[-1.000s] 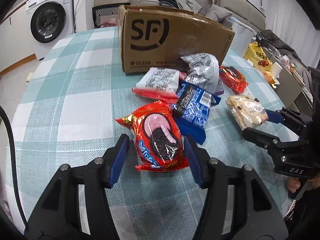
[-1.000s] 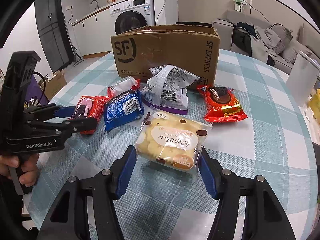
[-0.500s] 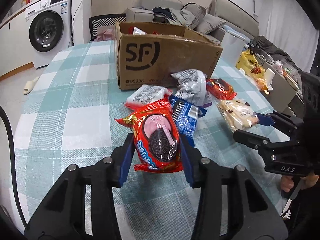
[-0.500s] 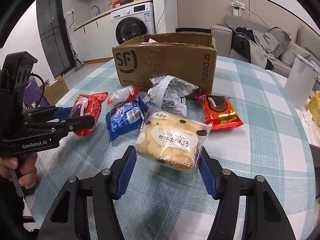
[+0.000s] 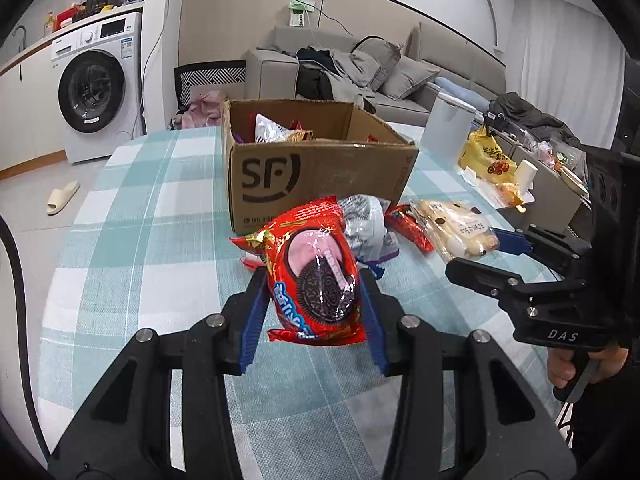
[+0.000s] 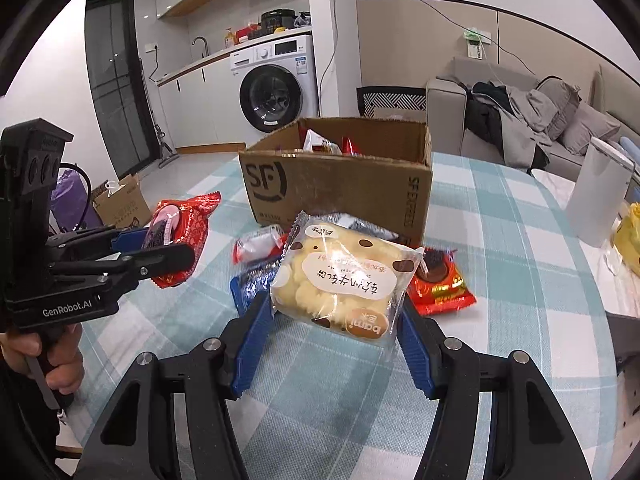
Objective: Organize snacks
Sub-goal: 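Lift both packs and carry them over the cardboard box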
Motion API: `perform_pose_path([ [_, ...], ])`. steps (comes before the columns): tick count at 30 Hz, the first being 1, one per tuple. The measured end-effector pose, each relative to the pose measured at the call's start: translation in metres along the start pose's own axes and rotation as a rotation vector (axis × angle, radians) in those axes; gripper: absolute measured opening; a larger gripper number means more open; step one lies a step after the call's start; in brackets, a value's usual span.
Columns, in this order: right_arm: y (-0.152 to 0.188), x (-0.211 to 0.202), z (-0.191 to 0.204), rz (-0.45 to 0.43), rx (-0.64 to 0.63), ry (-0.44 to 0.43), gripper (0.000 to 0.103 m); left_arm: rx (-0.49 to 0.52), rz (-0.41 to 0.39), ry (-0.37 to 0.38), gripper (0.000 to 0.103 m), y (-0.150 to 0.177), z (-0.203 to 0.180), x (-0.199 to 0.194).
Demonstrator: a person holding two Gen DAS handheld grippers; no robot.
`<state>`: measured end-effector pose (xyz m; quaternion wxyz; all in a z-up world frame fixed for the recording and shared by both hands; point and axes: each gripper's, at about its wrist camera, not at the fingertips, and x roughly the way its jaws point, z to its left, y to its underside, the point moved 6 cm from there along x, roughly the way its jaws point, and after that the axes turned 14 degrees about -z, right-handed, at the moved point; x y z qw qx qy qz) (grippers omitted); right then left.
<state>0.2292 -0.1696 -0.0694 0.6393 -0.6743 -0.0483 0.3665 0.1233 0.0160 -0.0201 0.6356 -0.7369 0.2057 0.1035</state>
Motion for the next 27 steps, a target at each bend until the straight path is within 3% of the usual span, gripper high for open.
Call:
perform_pose_path([
  [12,-0.038,0.0,0.002,-0.055,-0.015,-0.026,0.062,0.006,-0.053,-0.006,0.041,-0.039,-0.006,0.003],
  [27,-0.077,0.014,-0.003,-0.087,0.008,-0.036,0.062,0.009,-0.077,-0.007,0.041,-0.077,-0.008,0.036],
])
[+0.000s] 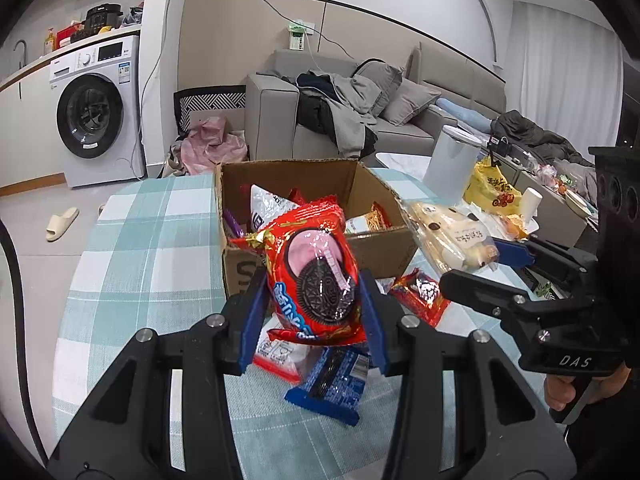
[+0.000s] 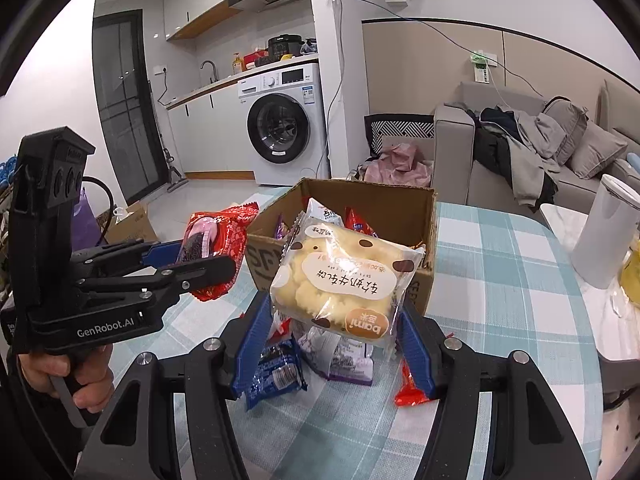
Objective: Organize snacks
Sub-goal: 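Lift both packs and carry them over the cardboard box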
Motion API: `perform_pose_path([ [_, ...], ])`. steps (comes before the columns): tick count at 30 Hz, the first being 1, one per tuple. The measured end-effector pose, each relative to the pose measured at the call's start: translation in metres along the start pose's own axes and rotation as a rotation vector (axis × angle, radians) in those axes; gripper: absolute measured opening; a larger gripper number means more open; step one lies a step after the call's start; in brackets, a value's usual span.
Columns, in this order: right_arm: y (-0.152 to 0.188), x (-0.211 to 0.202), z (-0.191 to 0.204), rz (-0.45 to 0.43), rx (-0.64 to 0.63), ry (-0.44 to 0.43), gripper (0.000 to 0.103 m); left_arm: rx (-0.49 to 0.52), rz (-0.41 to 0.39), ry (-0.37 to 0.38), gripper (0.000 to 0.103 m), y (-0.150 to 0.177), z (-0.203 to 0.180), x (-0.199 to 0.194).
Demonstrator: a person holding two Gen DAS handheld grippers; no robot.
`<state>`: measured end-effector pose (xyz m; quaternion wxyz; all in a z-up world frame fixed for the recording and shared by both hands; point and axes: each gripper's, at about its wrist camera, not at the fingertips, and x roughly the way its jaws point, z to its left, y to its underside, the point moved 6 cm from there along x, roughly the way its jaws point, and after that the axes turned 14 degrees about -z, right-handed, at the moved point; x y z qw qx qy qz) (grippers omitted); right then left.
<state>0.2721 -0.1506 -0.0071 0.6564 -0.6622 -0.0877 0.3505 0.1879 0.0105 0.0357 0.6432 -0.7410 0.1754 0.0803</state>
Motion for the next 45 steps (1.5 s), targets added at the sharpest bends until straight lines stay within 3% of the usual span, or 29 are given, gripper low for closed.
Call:
perform_pose_path([
  [20,-0.019,0.033,-0.022,0.004,0.05,0.004,0.062,0.041,0.006,-0.028,0.041,-0.026,0.001,0.051],
  [45,-0.022,0.085,-0.032,0.057,0.048,-0.006,0.062,0.063,0.042,-0.048,0.041,-0.024,0.021,0.108],
])
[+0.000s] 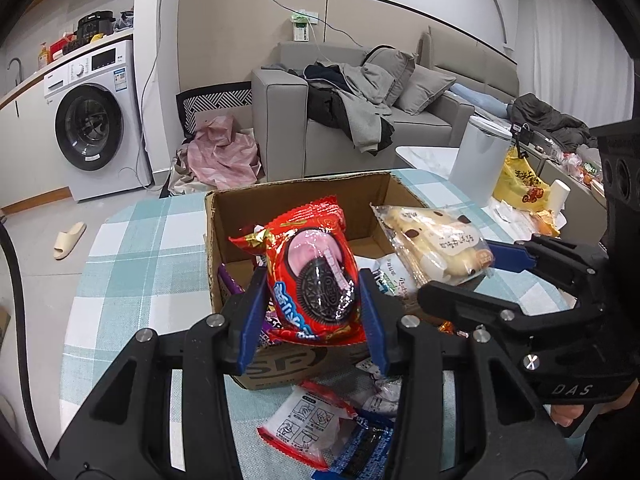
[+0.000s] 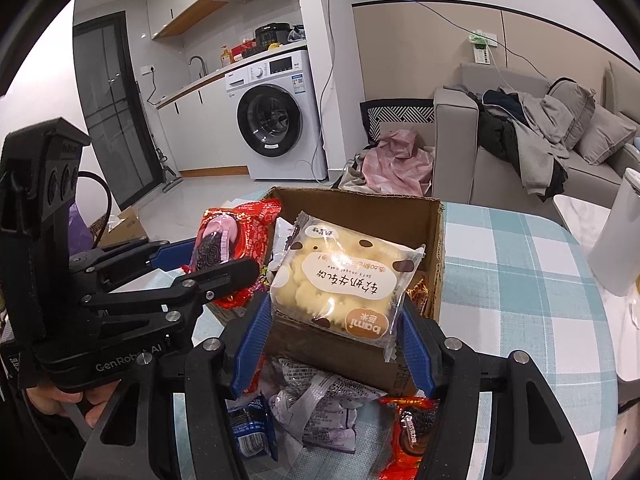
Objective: Organize snacks
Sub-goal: 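Lift both packs and carry them over the cardboard box, then open both grippers to drop the Oreo and bun packs into the box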
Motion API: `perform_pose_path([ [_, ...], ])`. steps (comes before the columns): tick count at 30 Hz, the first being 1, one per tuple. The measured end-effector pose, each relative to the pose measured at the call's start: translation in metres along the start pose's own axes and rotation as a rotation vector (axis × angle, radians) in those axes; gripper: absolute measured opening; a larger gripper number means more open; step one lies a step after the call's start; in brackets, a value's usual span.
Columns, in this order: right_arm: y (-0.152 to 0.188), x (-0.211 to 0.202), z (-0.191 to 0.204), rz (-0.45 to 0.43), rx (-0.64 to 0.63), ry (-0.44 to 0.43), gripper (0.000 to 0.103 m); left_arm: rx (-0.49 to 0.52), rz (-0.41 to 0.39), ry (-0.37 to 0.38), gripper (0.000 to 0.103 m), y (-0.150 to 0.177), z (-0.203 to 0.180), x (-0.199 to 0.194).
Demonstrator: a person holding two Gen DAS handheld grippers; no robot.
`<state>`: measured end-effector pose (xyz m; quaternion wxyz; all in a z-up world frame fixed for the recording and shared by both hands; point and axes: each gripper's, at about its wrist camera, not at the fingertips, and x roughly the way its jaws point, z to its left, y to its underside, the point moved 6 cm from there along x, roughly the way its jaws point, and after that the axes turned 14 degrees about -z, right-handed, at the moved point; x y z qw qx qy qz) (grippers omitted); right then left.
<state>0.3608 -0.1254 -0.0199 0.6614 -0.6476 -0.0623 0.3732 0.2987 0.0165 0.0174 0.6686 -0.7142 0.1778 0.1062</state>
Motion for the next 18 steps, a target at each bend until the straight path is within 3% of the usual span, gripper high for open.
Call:
perform_pose_path([
  [18,0.0,0.03,-0.009,0.036,-0.022,0.015,0.062,-0.013,0.054,-0.013,0.041,0.013,0.017,0.037],
])
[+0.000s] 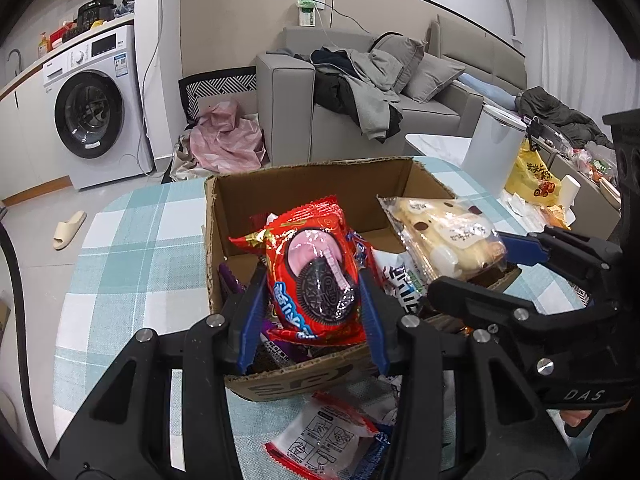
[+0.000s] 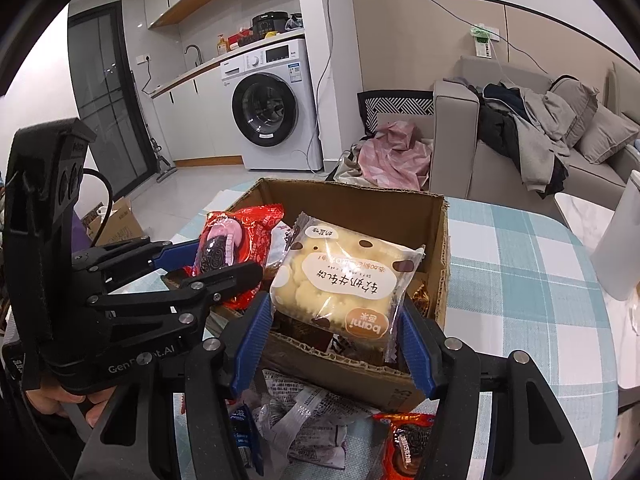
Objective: Organize snacks
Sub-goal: 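Open both grippers to drop the Oreo and bun packs into the box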
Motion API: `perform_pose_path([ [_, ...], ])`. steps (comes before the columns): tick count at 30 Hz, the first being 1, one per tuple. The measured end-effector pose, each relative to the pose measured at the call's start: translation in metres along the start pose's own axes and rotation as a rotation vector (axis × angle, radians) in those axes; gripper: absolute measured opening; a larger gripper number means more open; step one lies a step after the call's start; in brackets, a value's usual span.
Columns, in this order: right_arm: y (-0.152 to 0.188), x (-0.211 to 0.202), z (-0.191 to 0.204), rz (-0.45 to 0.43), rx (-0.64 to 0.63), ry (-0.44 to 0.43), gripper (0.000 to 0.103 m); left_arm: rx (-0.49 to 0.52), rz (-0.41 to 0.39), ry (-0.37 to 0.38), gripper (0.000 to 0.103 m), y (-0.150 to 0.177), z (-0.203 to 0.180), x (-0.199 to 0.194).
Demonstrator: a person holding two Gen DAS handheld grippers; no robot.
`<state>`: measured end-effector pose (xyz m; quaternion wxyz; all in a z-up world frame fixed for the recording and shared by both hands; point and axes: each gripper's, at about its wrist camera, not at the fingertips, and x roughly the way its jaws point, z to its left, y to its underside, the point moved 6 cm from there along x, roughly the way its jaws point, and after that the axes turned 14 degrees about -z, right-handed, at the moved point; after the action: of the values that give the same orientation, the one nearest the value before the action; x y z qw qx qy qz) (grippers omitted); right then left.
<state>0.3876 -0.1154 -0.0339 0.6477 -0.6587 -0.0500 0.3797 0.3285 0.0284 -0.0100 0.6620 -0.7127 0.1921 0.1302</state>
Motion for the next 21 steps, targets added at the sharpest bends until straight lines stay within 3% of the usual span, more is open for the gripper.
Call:
perform_pose_path([
  [21,0.003,0.013,-0.003,-0.009,0.002,-0.017,0.065,0.015,0.013,-0.004,0.041,0.0,0.0,0.008],
])
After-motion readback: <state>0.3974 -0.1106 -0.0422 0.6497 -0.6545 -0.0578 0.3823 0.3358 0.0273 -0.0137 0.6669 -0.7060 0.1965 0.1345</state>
